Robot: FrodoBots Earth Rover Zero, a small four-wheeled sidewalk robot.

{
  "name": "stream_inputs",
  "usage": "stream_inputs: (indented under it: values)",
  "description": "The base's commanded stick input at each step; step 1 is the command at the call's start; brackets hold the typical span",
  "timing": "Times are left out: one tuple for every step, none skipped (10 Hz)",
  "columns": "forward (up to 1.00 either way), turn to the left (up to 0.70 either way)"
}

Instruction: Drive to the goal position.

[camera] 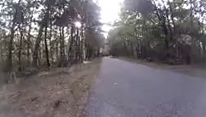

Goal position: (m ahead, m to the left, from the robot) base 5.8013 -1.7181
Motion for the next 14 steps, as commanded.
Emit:
stream_inputs:
  values:
    - [0.7, 0.0]
    - [0.7, 0.0]
    - [0.7, 0.0]
    - [0.7, -0.17]
    - [0.7, -0.3]
    - [0.7, -0.1]
    - [0.7, 0.0]
    - [0.7, 0.0]
    - [0.7, 0.0]
    - [0.7, 0.0]
    - [0.7, 0.0]
    - [0.7, 0.0]
    - [0.7, 0.0]
    - [0.7, 0.0]
